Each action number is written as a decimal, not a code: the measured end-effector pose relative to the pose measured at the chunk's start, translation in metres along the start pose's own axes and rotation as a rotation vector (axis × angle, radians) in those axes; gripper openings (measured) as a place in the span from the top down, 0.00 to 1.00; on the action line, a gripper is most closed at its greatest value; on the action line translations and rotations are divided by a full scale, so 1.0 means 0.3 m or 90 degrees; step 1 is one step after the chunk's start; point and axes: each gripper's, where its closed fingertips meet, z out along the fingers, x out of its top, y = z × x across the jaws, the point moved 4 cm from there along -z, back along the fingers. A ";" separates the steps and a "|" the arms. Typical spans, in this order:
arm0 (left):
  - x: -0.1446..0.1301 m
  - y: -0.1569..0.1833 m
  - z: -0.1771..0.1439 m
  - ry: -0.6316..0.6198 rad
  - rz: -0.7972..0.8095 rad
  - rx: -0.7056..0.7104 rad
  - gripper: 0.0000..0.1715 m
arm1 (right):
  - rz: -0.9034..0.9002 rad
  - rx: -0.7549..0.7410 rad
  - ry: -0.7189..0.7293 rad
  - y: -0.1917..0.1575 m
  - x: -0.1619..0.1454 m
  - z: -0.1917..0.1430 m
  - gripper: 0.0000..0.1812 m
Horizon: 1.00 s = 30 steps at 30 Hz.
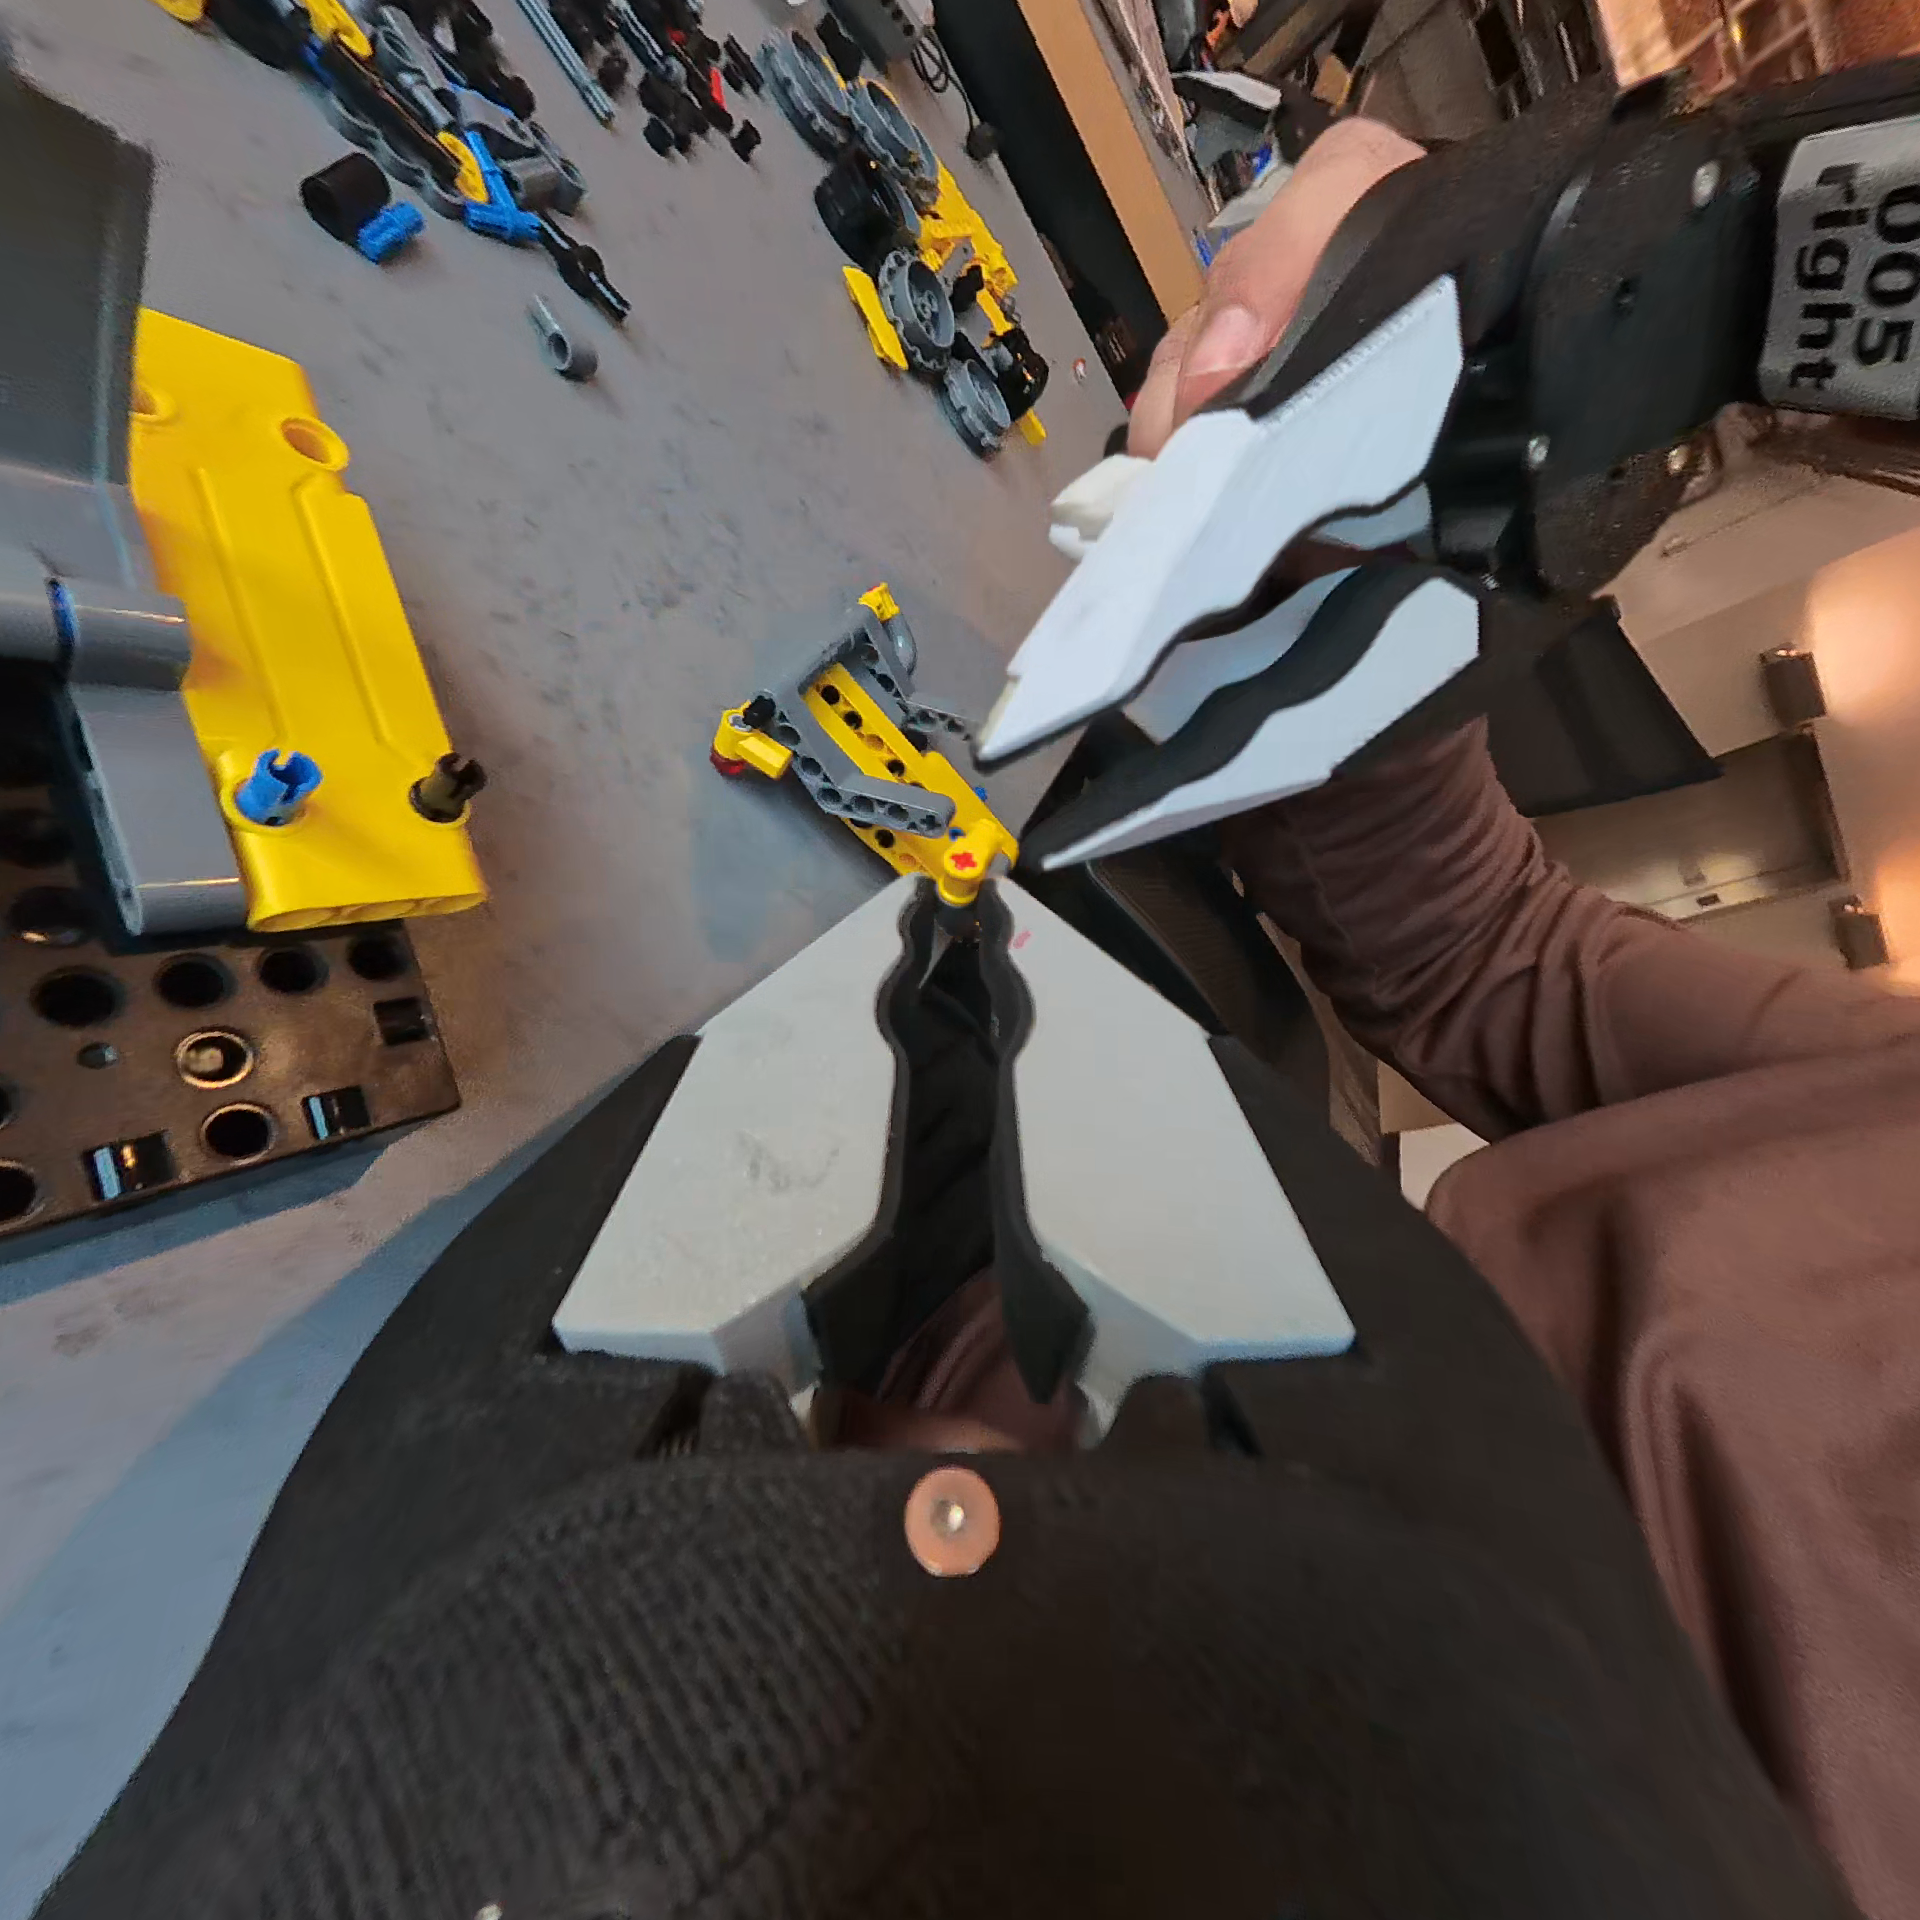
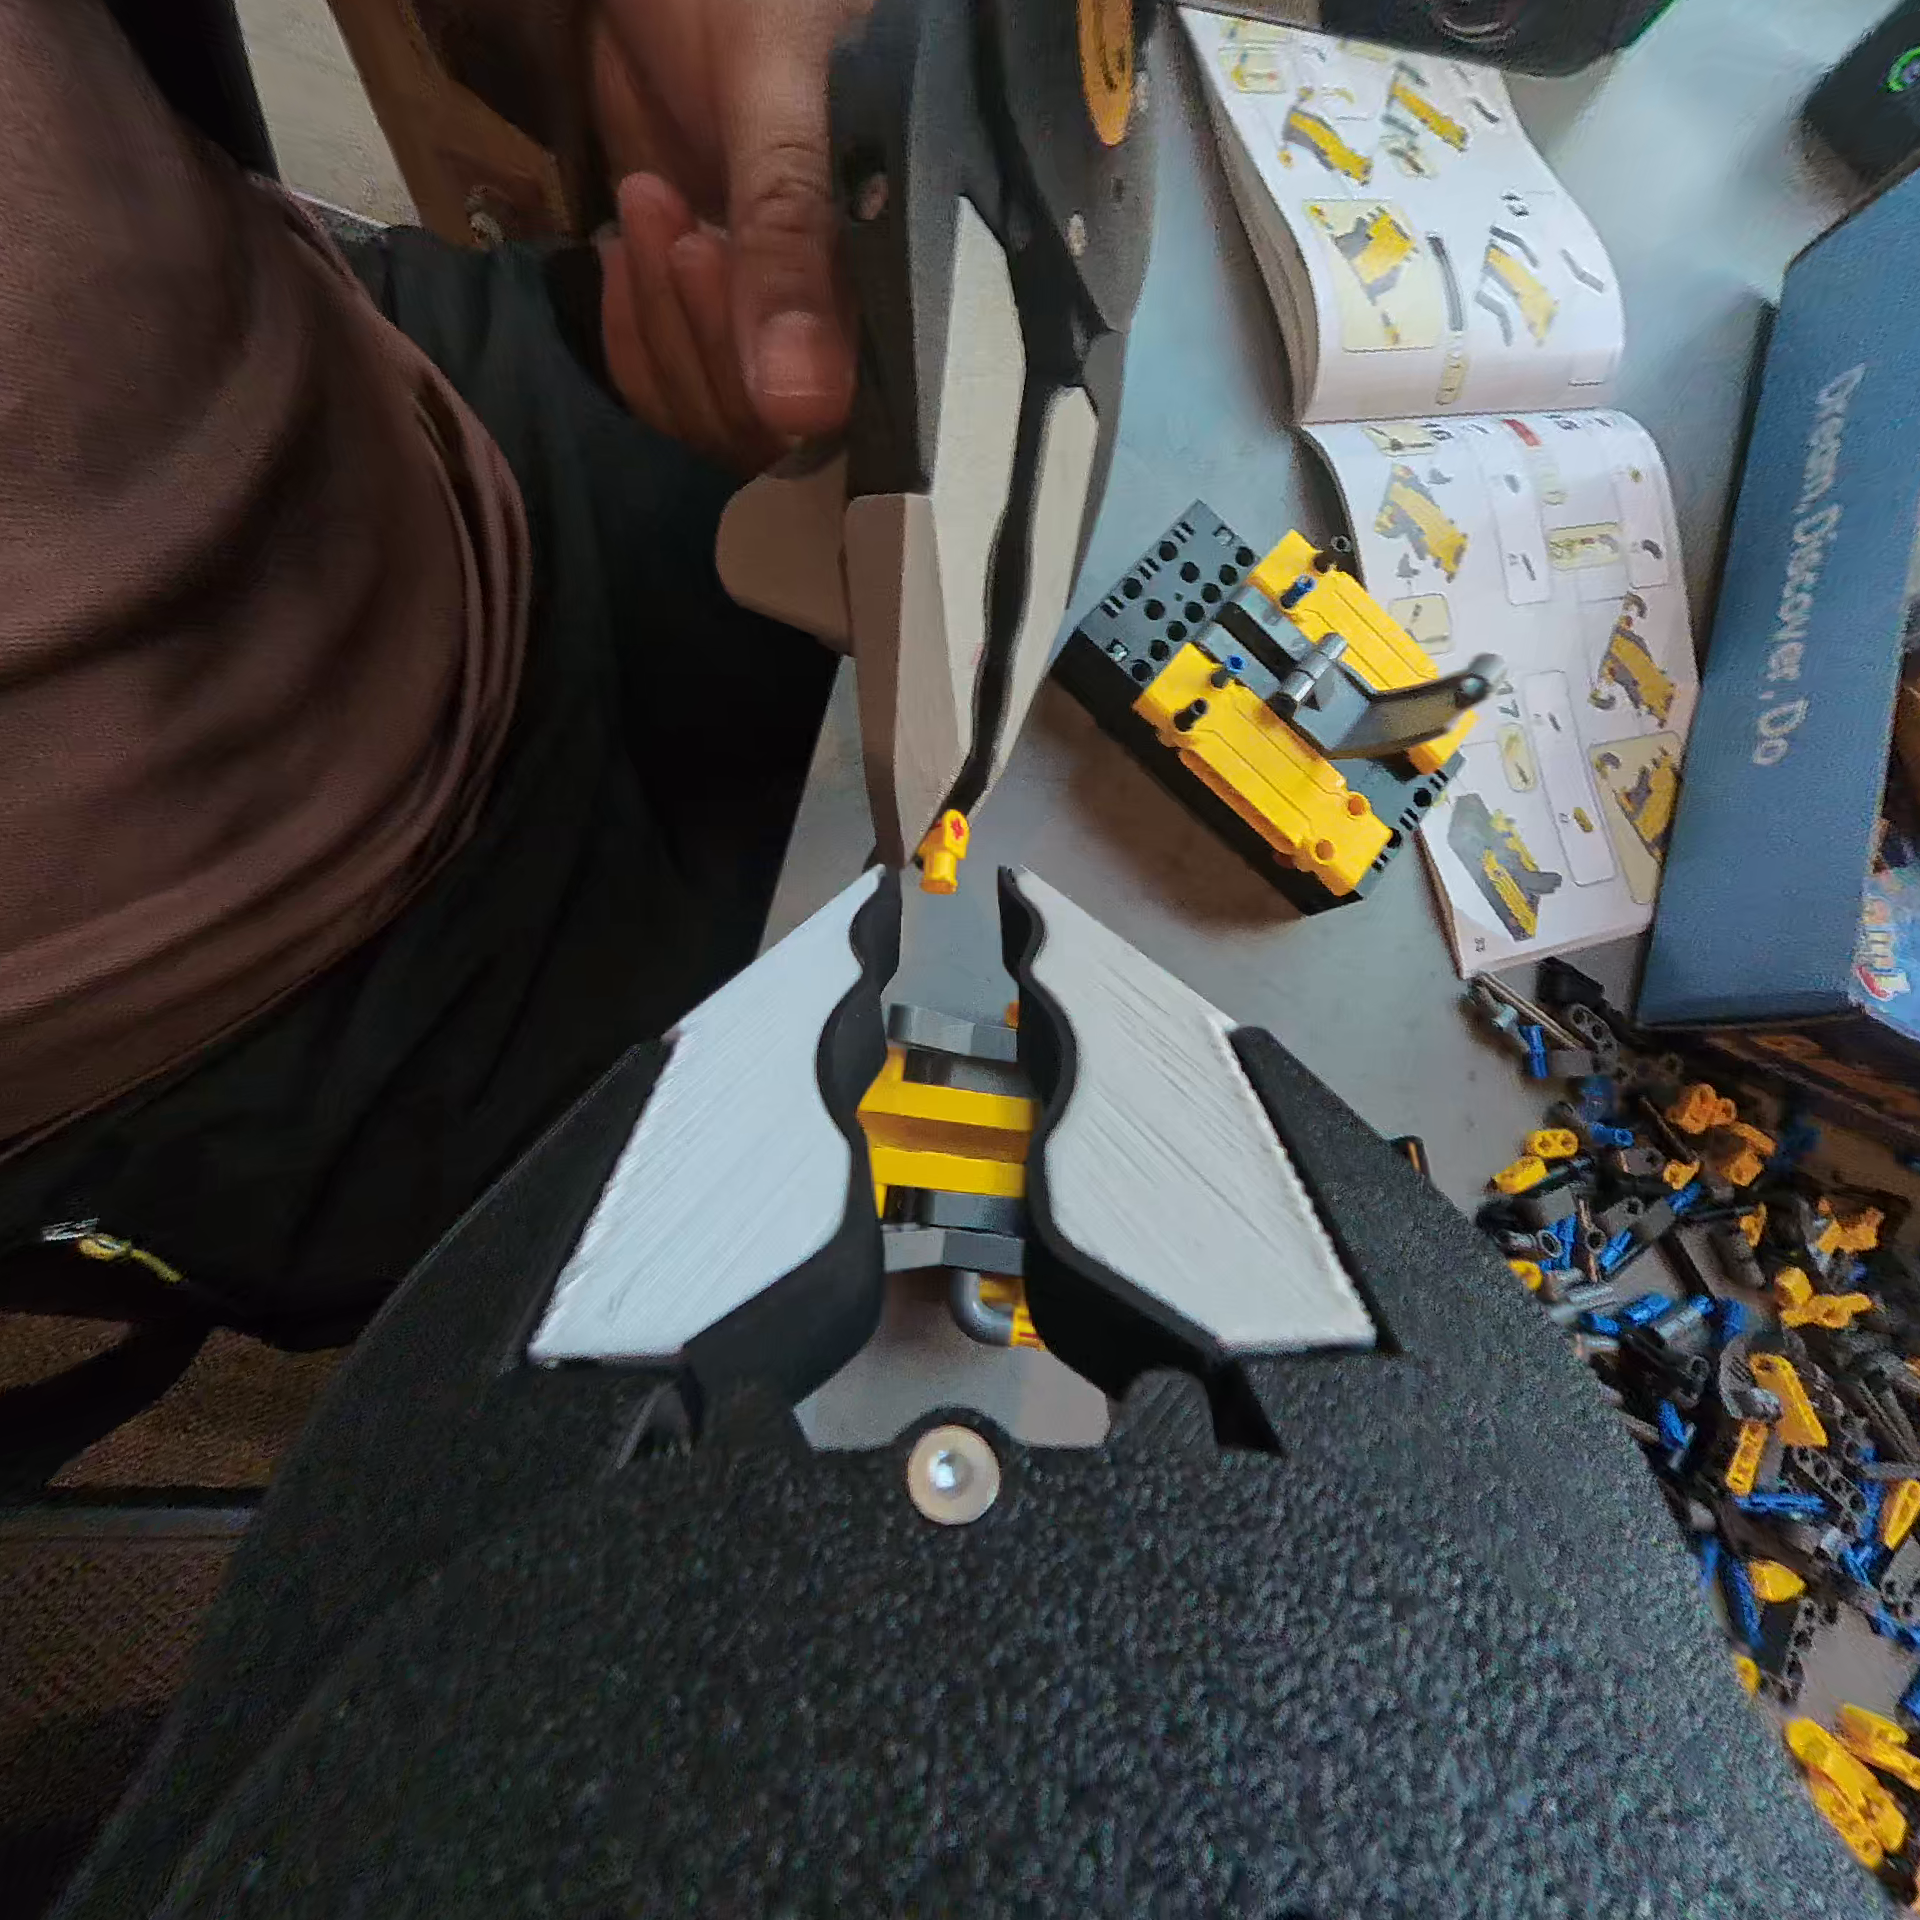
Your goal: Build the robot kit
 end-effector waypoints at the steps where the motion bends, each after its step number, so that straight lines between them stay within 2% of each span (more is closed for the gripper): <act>1: -0.003 0.004 0.000 -0.005 0.003 -0.004 0.97 | -0.001 0.008 -0.004 -0.009 0.002 0.004 0.90; 5: -0.019 0.035 0.001 -0.040 0.017 -0.040 0.97 | 0.005 0.036 -0.017 -0.030 -0.011 0.015 0.91; 11: -0.013 0.037 0.006 -0.044 0.026 -0.032 0.97 | 0.048 0.063 0.032 -0.035 -0.016 0.010 0.93; 19: -0.022 0.023 0.023 -0.046 0.023 -0.021 0.97 | 0.094 0.080 0.057 -0.042 -0.037 0.013 0.95; 22: -0.021 0.017 0.025 -0.045 0.051 0.008 0.97 | 0.113 0.074 0.060 -0.035 -0.045 0.019 0.96; 26: -0.014 0.013 0.020 -0.040 0.145 0.078 0.96 | 0.181 0.088 0.076 -0.020 -0.063 0.030 0.96; 27: -0.009 0.013 0.017 -0.037 0.184 0.100 0.91 | 0.198 0.092 0.081 -0.015 -0.069 0.031 0.96; 29: 0.013 0.003 0.000 -0.027 0.307 0.178 0.82 | 0.234 0.112 0.097 -0.011 -0.079 0.030 0.96; 30: 0.025 0.006 -0.014 -0.020 0.385 0.212 0.82 | 0.254 0.123 0.105 -0.008 -0.084 0.028 0.96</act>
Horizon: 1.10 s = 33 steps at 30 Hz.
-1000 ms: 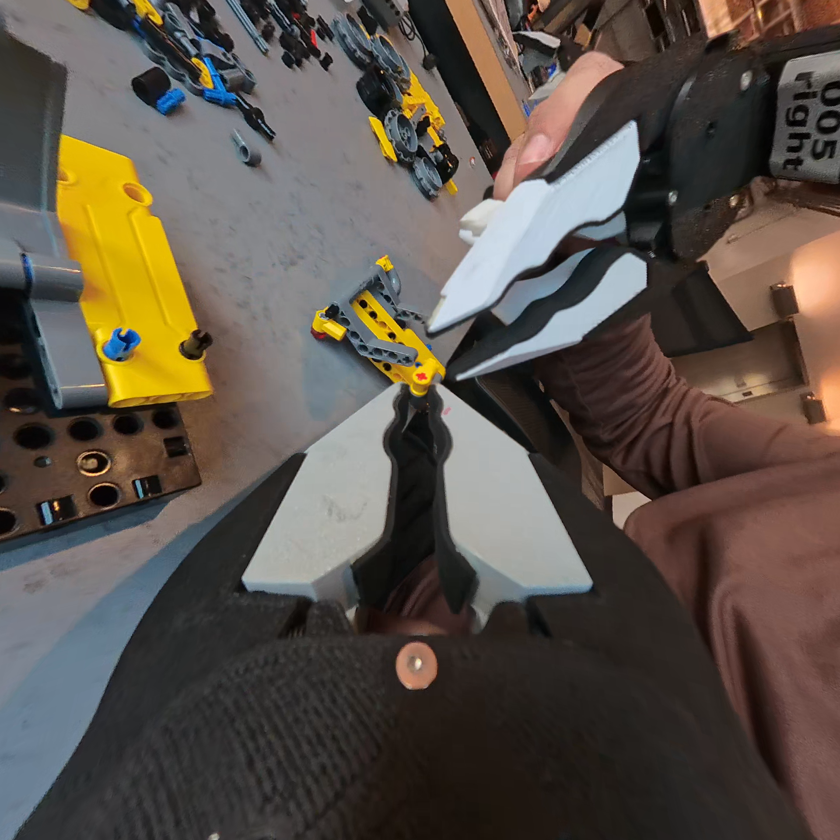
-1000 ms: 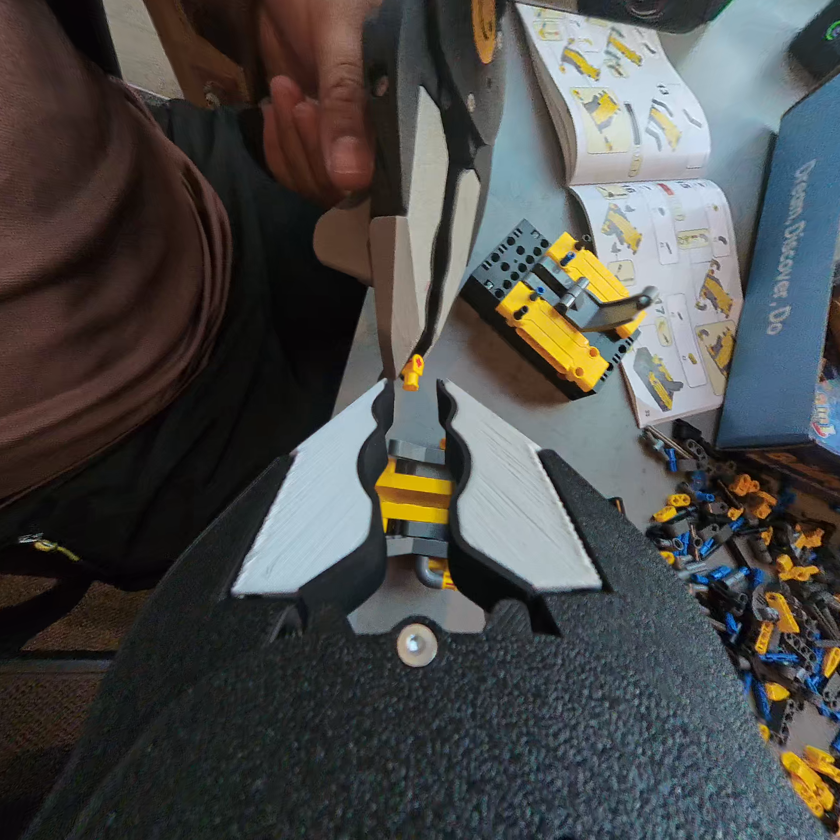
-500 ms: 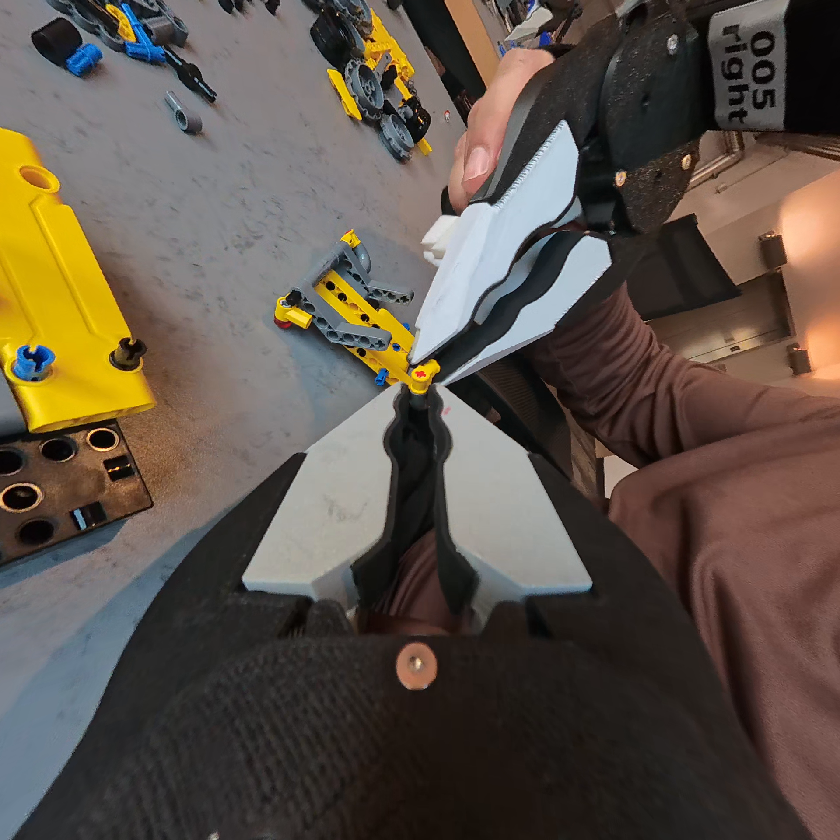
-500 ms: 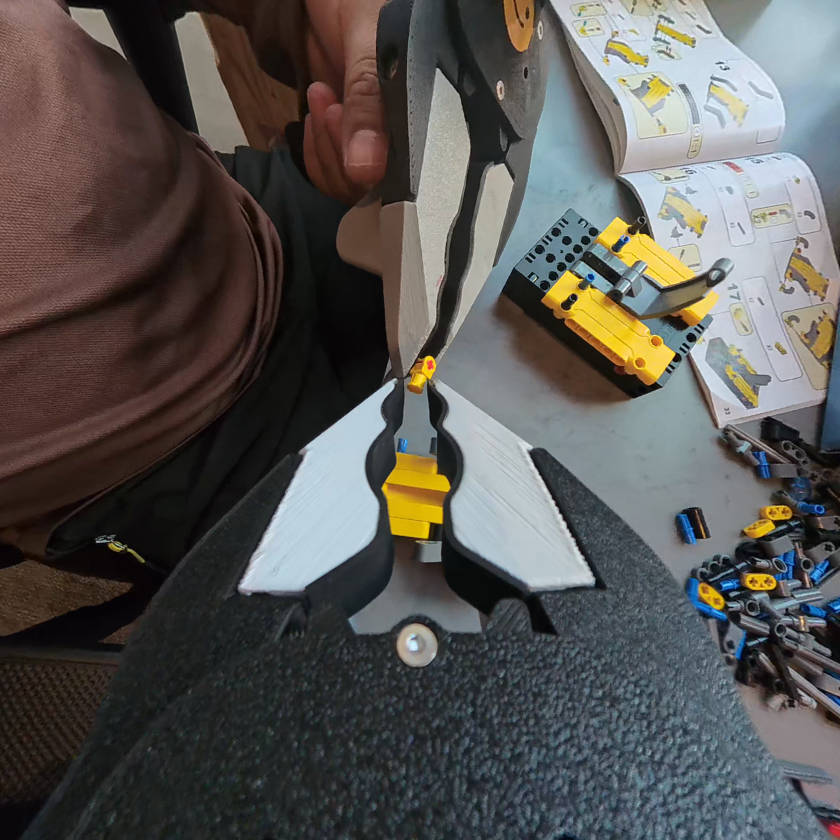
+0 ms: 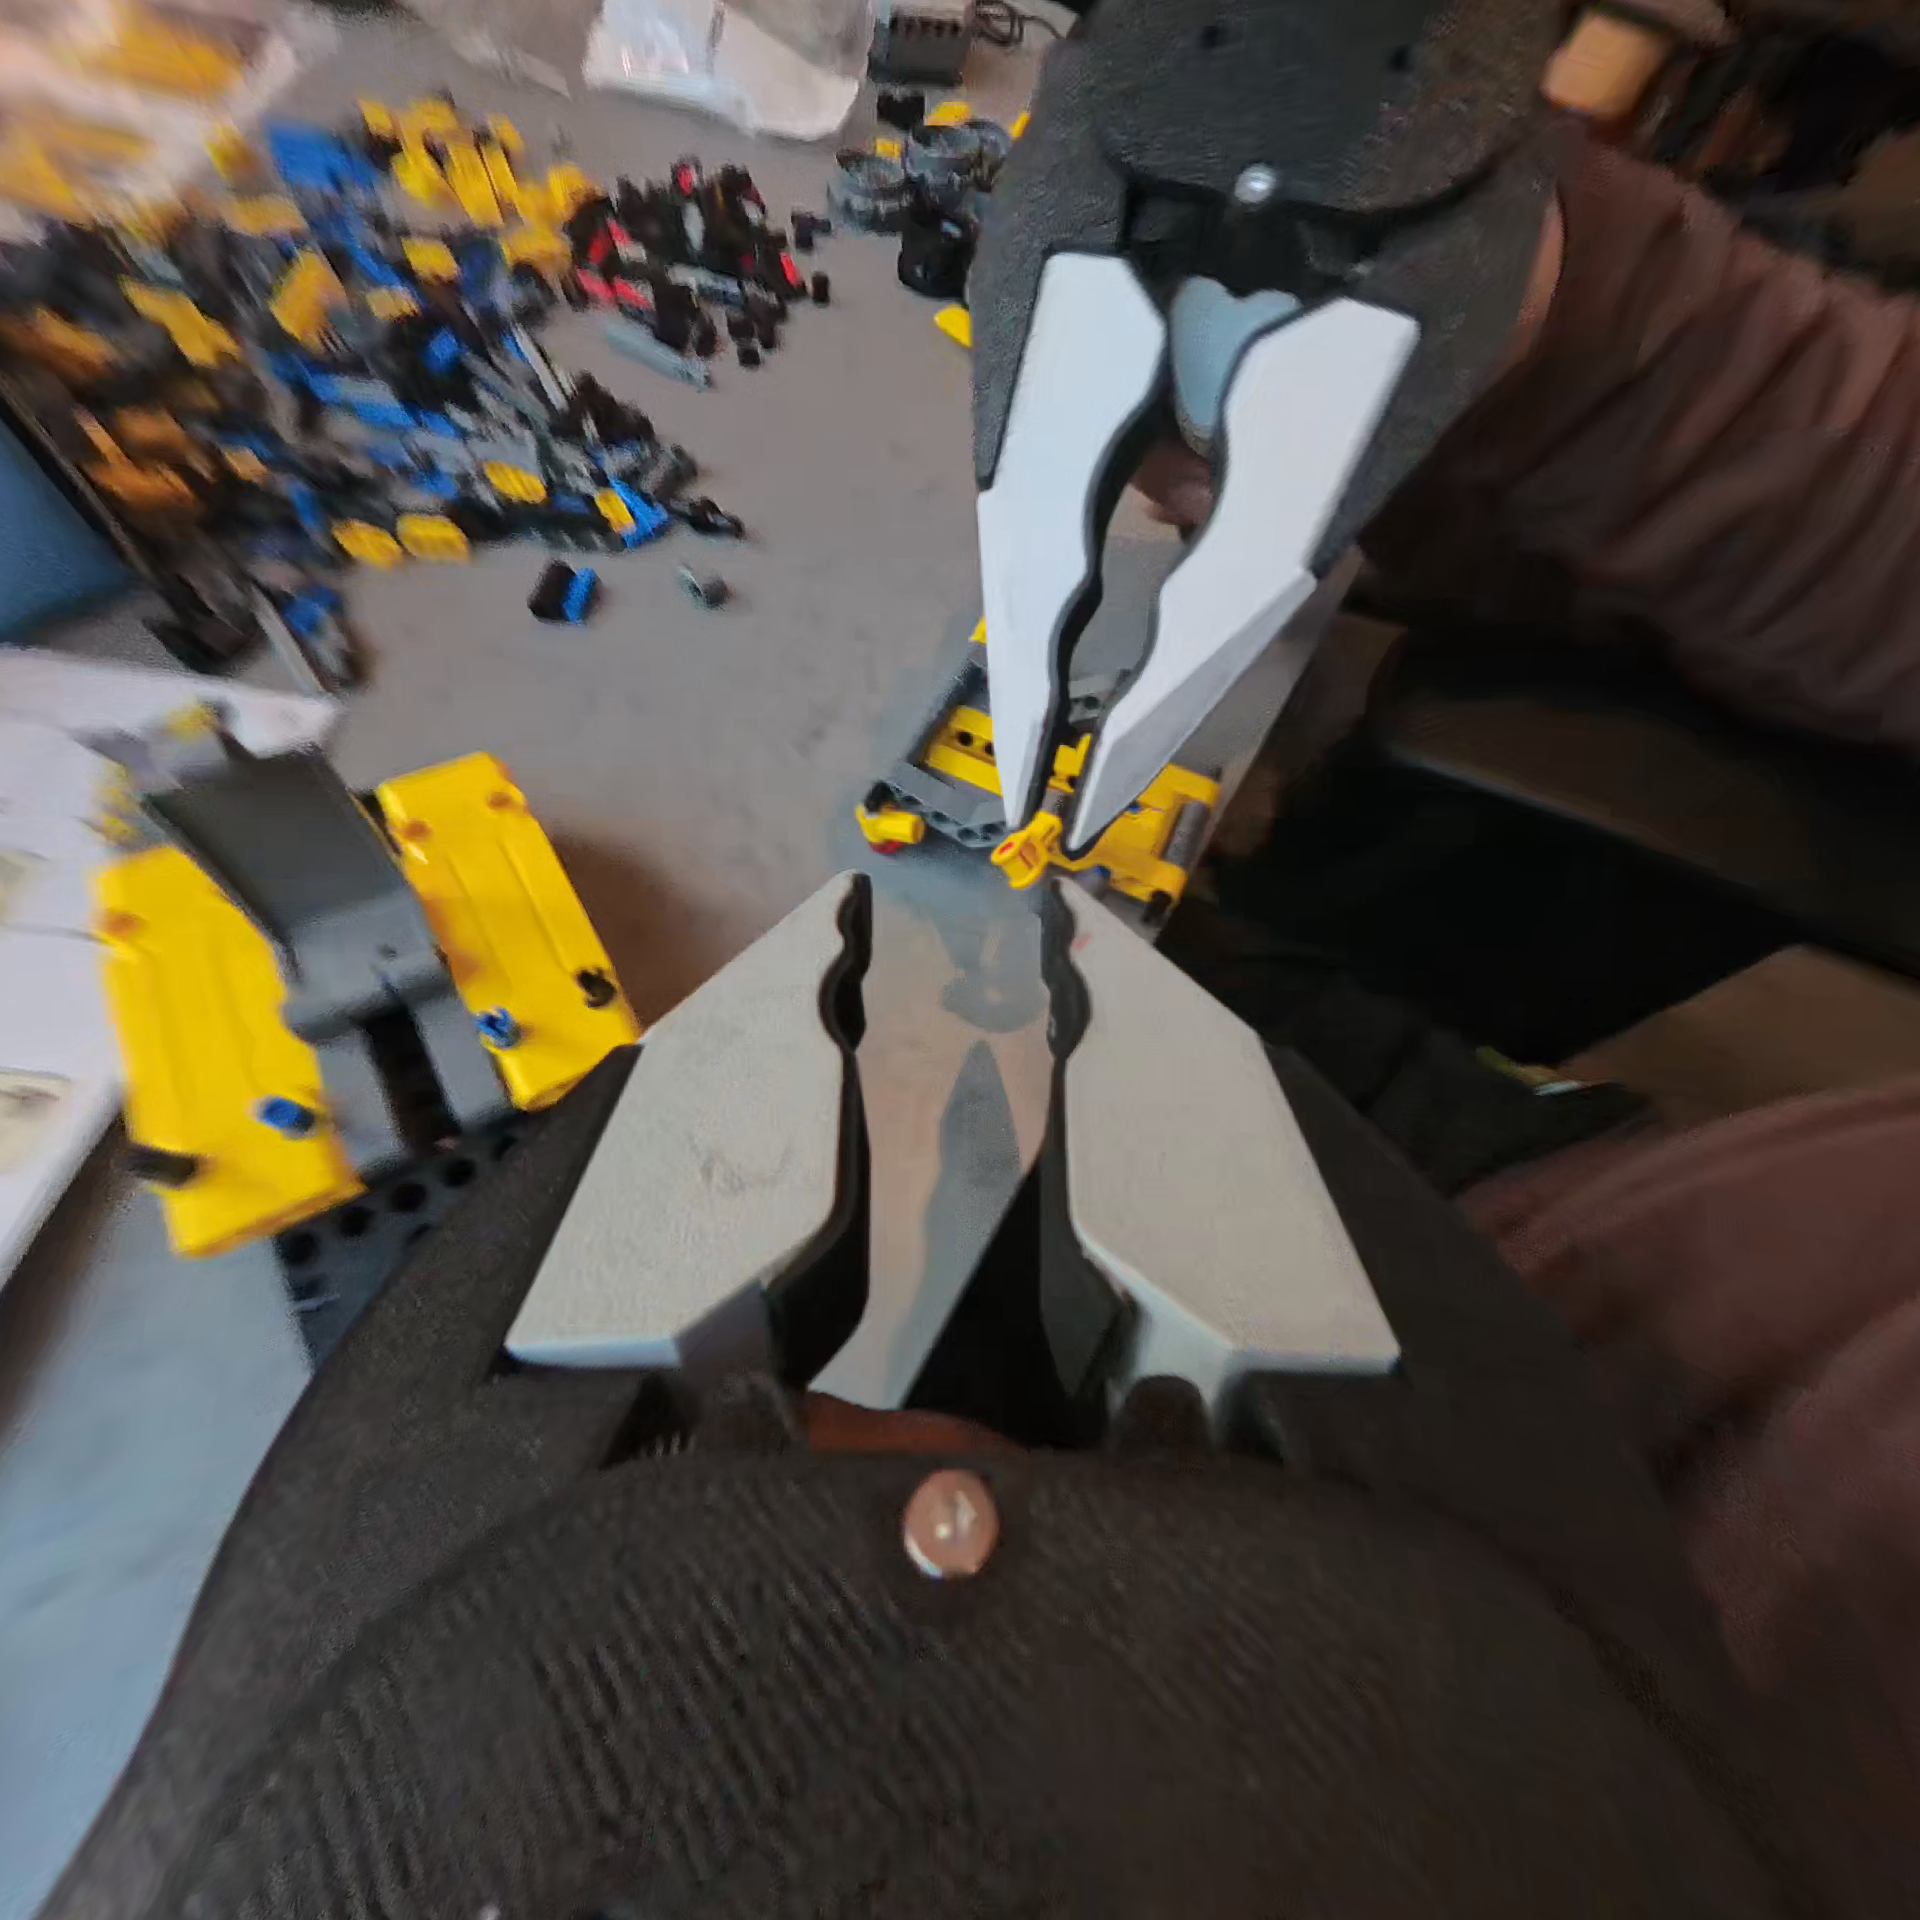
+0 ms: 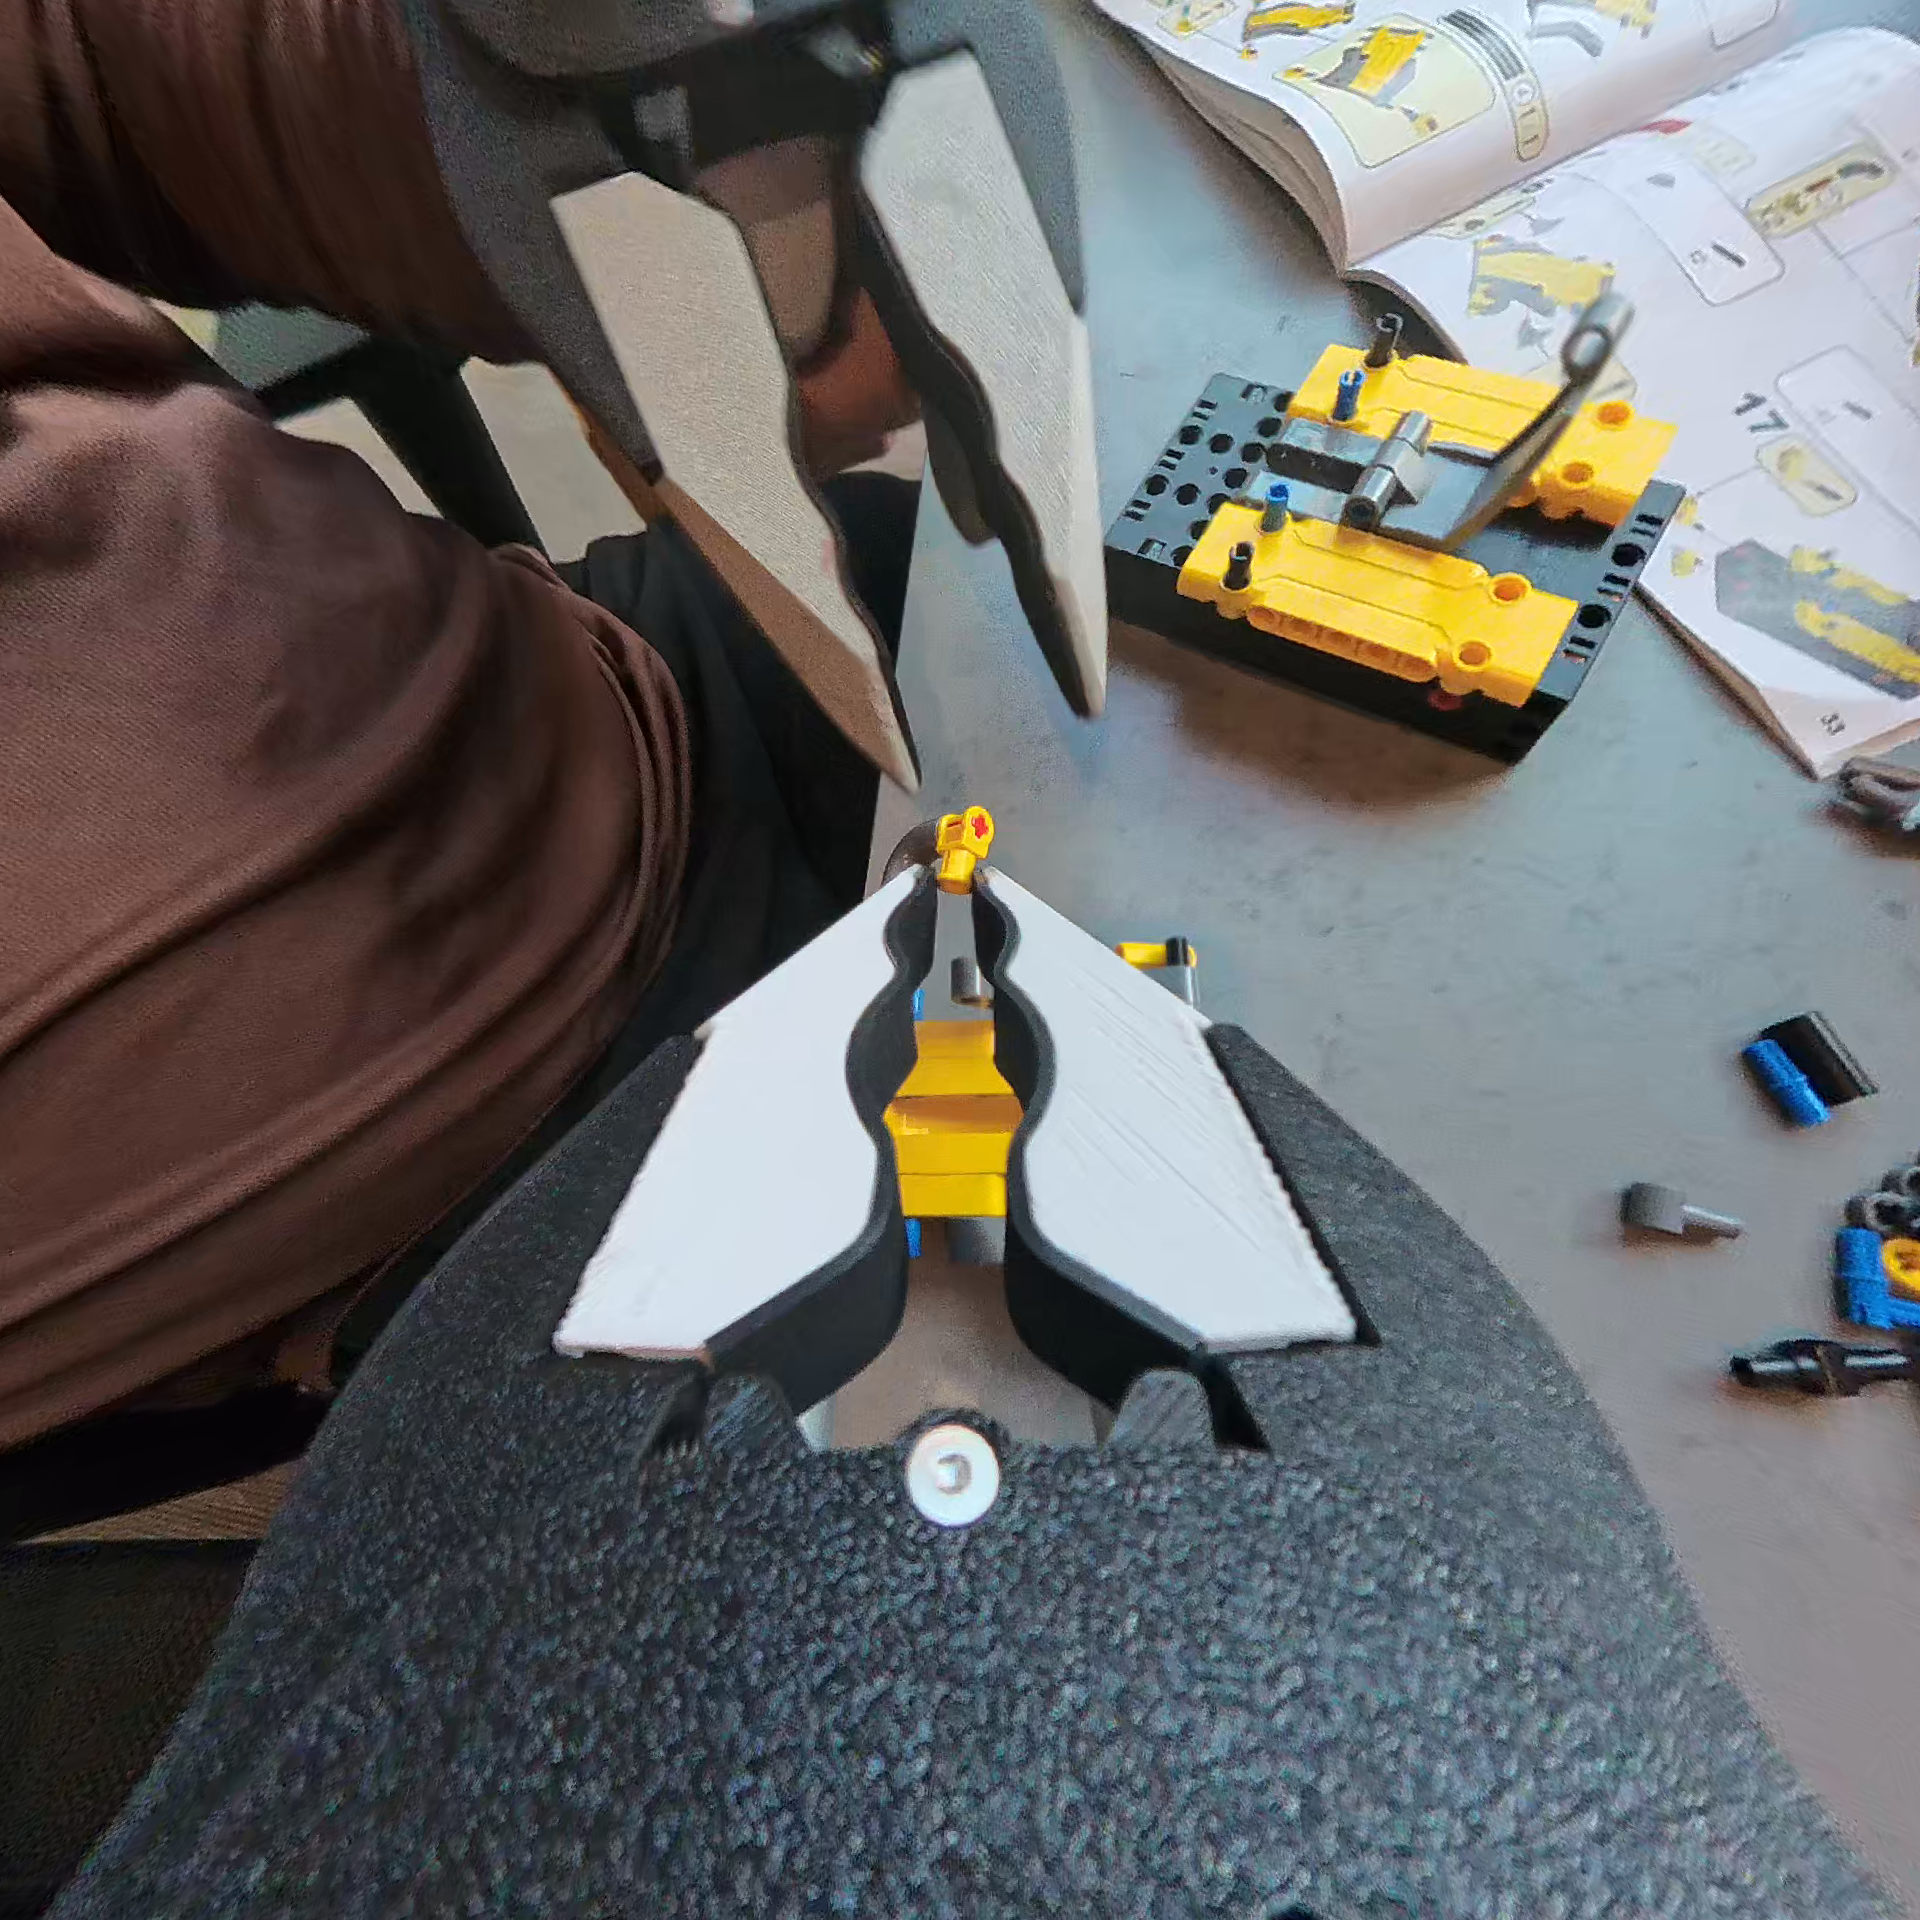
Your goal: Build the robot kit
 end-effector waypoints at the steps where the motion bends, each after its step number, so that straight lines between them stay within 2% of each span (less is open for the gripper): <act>1: 0.010 0.000 -0.014 0.010 0.076 0.026 0.84 | 0.018 0.010 0.009 0.006 -0.003 -0.005 0.96; 2: 0.015 0.005 -0.025 0.015 0.158 0.046 0.86 | 0.034 0.024 0.018 0.008 -0.006 -0.010 0.96; 4: 0.014 0.034 -0.036 0.025 0.307 0.053 0.81 | 0.066 0.048 0.043 0.016 -0.008 -0.020 0.96; 5: 0.010 0.053 -0.036 0.033 0.352 0.039 0.78 | 0.081 0.062 0.054 0.019 -0.008 -0.025 0.96; 7: 0.006 0.073 -0.026 0.043 0.382 0.018 0.74 | 0.101 0.084 0.078 0.023 -0.005 -0.033 0.96; 11: 0.015 0.052 0.016 0.047 0.351 0.025 0.75 | 0.107 0.106 0.099 0.016 0.003 -0.040 0.96; 17: 0.026 0.056 0.041 0.070 0.362 -0.006 0.86 | 0.114 0.113 0.107 0.022 0.010 -0.043 0.96; 23: 0.016 0.047 0.046 0.067 0.347 -0.013 0.87 | 0.126 0.118 0.104 0.032 0.003 -0.034 0.96; 27: 0.010 0.009 0.055 0.032 0.284 0.034 0.87 | 0.091 0.026 0.061 0.077 -0.019 -0.047 0.97; 29: -0.008 -0.014 0.066 -0.019 0.229 0.053 0.87 | 0.085 -0.030 0.029 0.113 -0.036 -0.065 0.96; 33: -0.017 -0.023 0.082 -0.034 0.176 0.039 0.87 | 0.062 -0.074 -0.023 0.148 -0.050 -0.069 0.91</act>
